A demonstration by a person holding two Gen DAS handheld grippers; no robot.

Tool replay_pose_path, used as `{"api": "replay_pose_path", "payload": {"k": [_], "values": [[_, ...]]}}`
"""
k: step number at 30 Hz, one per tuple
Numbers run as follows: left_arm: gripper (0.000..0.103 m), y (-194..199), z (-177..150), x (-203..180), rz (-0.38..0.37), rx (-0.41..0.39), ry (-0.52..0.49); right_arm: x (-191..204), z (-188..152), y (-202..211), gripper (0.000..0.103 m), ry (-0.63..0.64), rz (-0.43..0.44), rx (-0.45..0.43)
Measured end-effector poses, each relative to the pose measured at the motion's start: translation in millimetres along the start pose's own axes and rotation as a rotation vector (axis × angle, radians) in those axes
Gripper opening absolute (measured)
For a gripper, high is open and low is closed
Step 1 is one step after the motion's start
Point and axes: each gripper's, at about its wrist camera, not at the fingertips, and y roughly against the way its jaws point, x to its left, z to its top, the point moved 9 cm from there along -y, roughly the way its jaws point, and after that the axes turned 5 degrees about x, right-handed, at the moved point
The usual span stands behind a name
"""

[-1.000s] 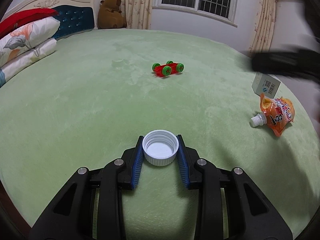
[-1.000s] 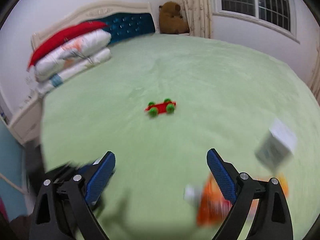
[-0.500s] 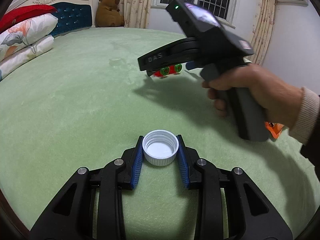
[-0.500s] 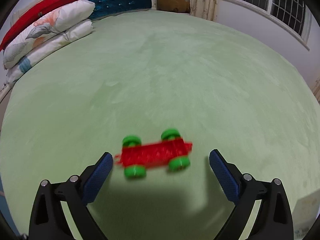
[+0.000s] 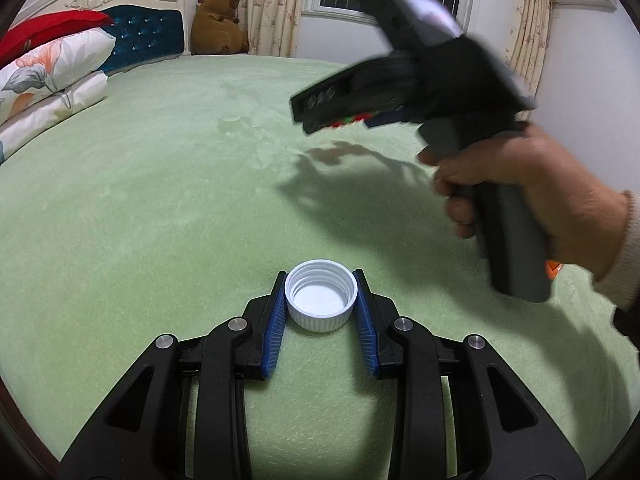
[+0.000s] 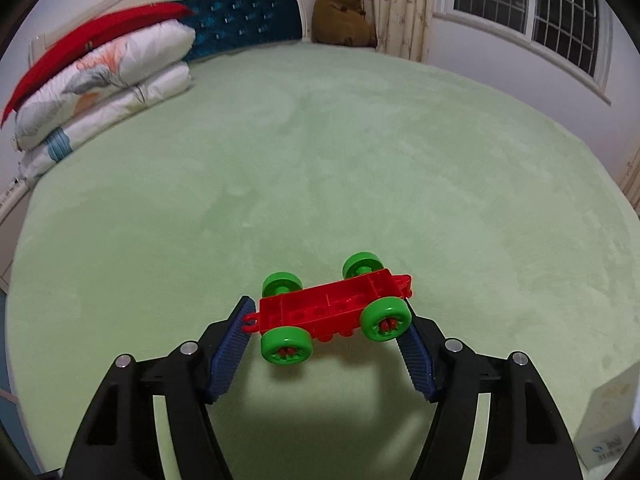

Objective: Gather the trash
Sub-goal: 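Grasp the white bottle cap with the left tool while the right tool grasps the red toy car, then carry the cap and toy car to the orange bucket and open both tools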

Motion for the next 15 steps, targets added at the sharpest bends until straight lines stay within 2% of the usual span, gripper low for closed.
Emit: {"api": "replay_pose_path", "payload": {"k": [4, 7, 12, 15], "values": [[0.031, 1.8, -0.6, -0.4, 0.001, -0.006, 0.002, -15.8, -5.1, 47.3, 0.067, -0.023, -0.020, -0.063], [0.031, 4.0, -1.2, -2.1, 0.014, -0.012, -0.002, -34.4, -21.7, 90.1, 0.067, -0.048, -0.037, -0.109], [0.031, 13.4, -1.0, -8.8, 0.087, -0.036, -0.029, -61.8, -76.1, 157.5, 0.067, -0.113, -0.049, -0.154], [0.031, 26.0, -0.5, -18.7, 0.069, -0.059, -0.039, -70.1, -116.5, 186.1, 0.067, -0.144, -0.049, -0.157]]}}
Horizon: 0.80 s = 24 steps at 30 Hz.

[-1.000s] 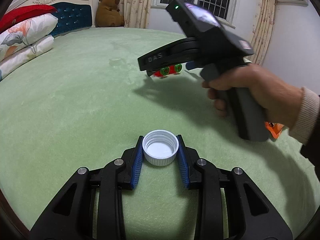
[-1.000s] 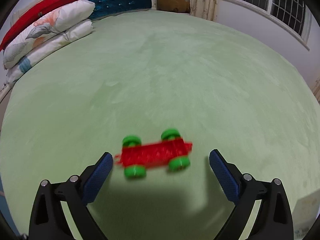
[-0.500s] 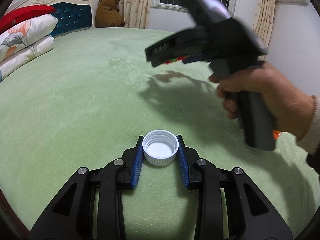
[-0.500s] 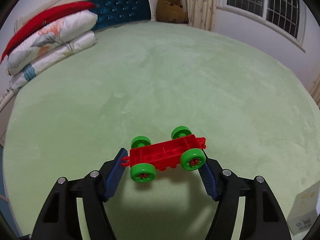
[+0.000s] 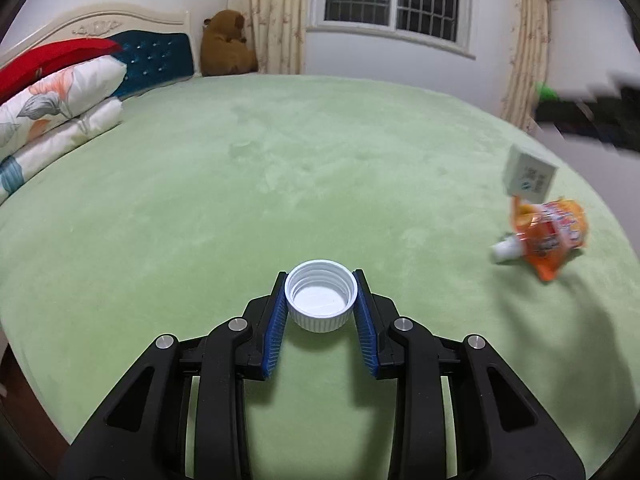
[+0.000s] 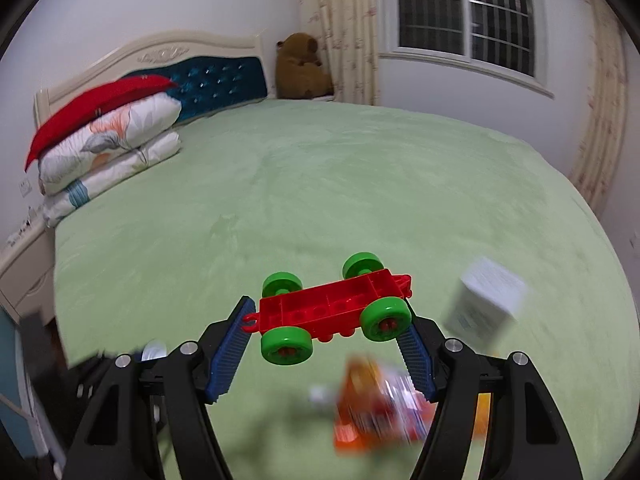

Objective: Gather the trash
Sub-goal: 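Carry the cap and toy car to the orange bucket and open both tools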

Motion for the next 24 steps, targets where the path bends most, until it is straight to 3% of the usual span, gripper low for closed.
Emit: {"api": "replay_pose_path", "payload": {"k": [8, 16, 24], "values": [[0.031, 50.3, -26.7, -55.5, -0.056, -0.024, -0.127, -26.7, -104.1, 82.2, 0.067, -0.032, -0.036, -0.012], [0.031, 83.8, -90.8, -85.1, -0.098, 0.087, -0.113, -31.5, -196.1, 131.0, 0.067, -0.128, -0.032, -0.004], [0.031, 125.3, -125.2, -121.9, -0.144, 0.089, -0.205, -13.0, -243.3, 159.0, 0.067, -0.128, 0.001, 0.010]]}}
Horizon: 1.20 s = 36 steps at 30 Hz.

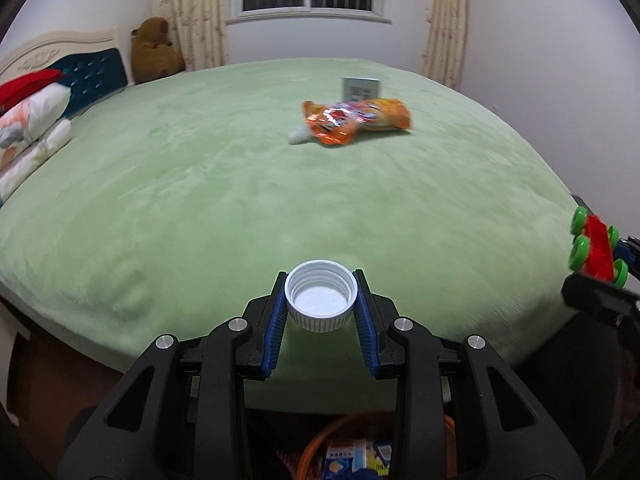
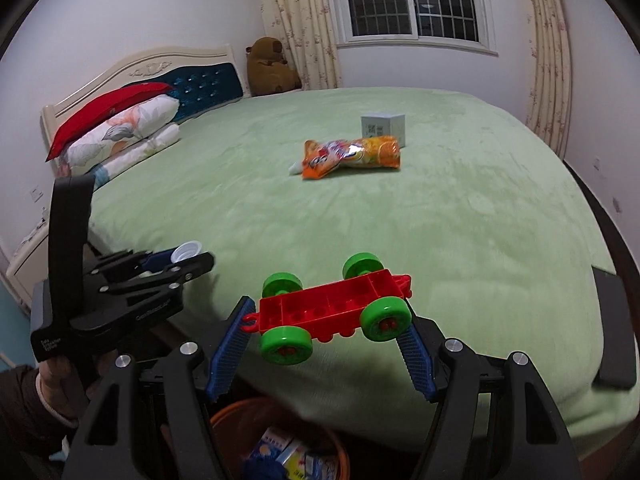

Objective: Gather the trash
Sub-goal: 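Carry the cap and toy car to the orange bucket and open both tools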

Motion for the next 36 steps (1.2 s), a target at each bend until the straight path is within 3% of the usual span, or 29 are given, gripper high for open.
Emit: {"api": "replay_pose_path", "payload": {"k": [9, 19, 27, 32, 33, 35, 36], "values": [[0.031, 9.7, -40.3, -24.6, -0.020, 0.080, -0.081, 18.8, -51.7, 10.2, 0.067, 0.036, 0.059, 0.077], [0.031, -4.9, -130.6, -33.7, -0.124, 0.326, -0.165, 41.1, -132.1, -21.9, 0.067, 0.107, 0.166, 0.333], [0.031, -39.7, -172.4, -30.0, -0.211, 0.546, -0.139, 40.3, -159.8, -55.5, 0.067, 0.101, 0.194, 0.477], [0.031, -51.2, -186.4, -34.1, -0.221, 0.617, -0.148, 40.4, -173.8, -66.4, 0.068, 0.105, 0.201, 0.536], [0.032, -52.8, -188.0, -34.0, -0.218, 0.629, -0.148, 40.3, -177.2, -68.8, 0.072, 0.105, 0.208, 0.553], [0.068, -57.7, -192.7, -28.0, -0.177, 0.659, -0.138, 37.3, -183.0, -72.5, 0.082, 0.099, 0.200, 0.576], [0.073, -63.7, -189.2, -25.2, -0.161, 0.661, -0.129, 37.2, -186.2, -72.5, 0.082, 0.097, 0.199, 0.576]]}}
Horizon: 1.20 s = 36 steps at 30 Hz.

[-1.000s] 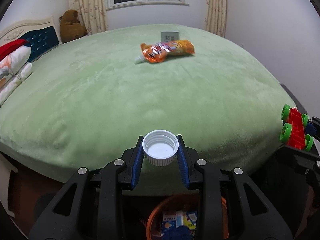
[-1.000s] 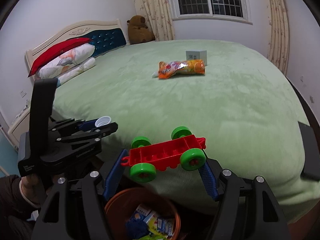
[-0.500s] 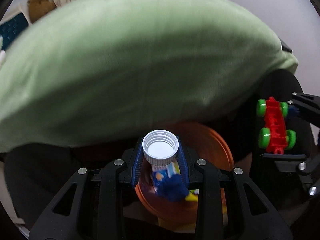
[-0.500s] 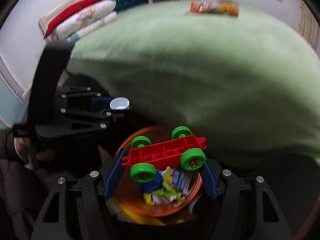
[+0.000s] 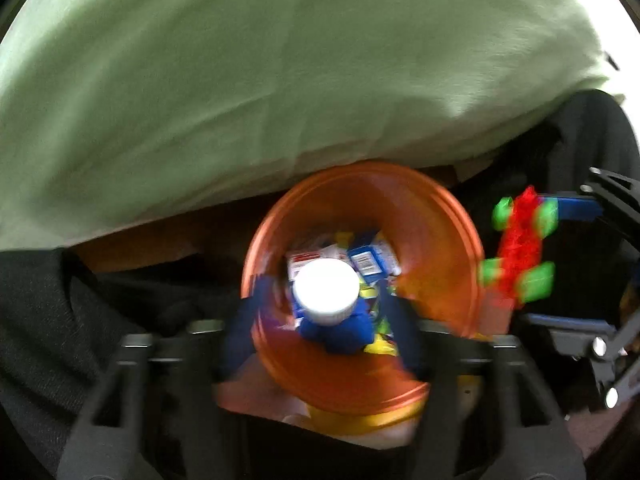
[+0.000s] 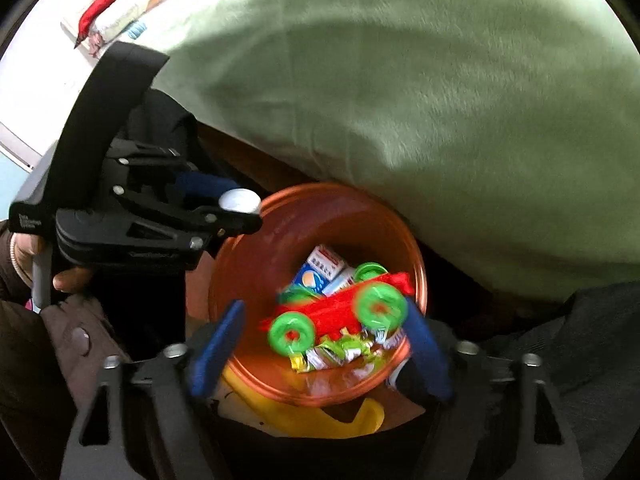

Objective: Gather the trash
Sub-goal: 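Carry the cap and toy car to the orange bucket and open both tools, then move both open tools back toward the remaining items on the bed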

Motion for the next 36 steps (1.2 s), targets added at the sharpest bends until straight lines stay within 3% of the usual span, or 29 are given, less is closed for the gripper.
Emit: {"api": "replay_pose_path", "payload": {"k": [9, 14, 18, 23, 28, 32, 34, 36], "values": [[0.074, 4.0, -1.3, 10.2, -0.037, -0.033, 0.070, -8.0, 3.5, 16.5, 0.083, -0.055, 0.045, -0.059], [0.074, 16.0, 0.7, 11.3, -0.077, -0.082, 0.093, -12.1, 20.7, 53.7, 0.083, -0.045, 0.051, -0.176], [0.074, 37.7, 4.8, 7.0, -0.117, -0.169, 0.069, -10.9, 51.8, 95.1, 0.084, 0.014, 0.023, -0.284], [0.074, 72.7, 14.4, -0.7, -0.111, -0.289, 0.003, -22.6, 114.0, 136.5, 0.086, 0.152, -0.095, -0.361], [0.075, 102.7, 32.2, -2.1, -0.113, -0.374, -0.007, -43.9, 192.3, 161.0, 0.087, 0.280, -0.209, -0.379], [0.075, 122.2, 51.5, -2.0, -0.117, -0.416, -0.010, -60.1, 258.4, 161.4, 0.087, 0.357, -0.268, -0.342], [0.082, 129.2, 62.2, -2.3, -0.118, -0.429, -0.017, -66.1, 293.3, 157.2, 0.087, 0.436, -0.319, -0.298], [0.084, 138.3, 72.7, -2.1, -0.115, -0.453, -0.026, -72.0, 321.9, 150.1, 0.088, 0.514, -0.365, -0.249]]}}
